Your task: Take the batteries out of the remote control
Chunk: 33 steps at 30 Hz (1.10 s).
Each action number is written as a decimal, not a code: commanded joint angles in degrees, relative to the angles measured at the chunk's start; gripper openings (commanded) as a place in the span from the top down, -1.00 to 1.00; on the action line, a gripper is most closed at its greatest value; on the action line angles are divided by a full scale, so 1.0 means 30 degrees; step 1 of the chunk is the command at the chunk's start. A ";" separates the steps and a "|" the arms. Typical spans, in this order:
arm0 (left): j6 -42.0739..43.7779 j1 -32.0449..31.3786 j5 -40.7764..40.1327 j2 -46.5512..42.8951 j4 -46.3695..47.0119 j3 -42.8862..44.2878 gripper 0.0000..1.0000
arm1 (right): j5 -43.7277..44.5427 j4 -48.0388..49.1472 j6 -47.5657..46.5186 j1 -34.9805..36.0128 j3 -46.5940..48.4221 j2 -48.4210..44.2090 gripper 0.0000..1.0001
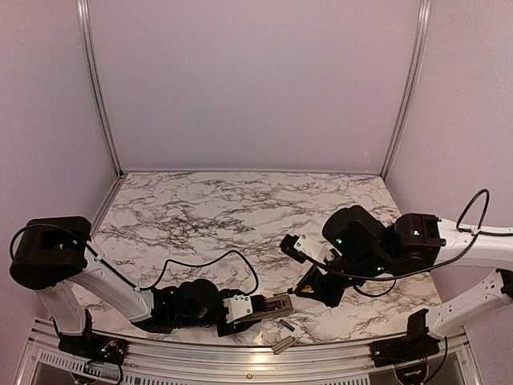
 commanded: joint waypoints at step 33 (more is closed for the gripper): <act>0.1135 0.0214 -0.0972 -0.0030 0.1308 -0.2145 1.00 | -0.0589 -0.0065 -0.5720 0.0853 0.1759 0.4574 1.00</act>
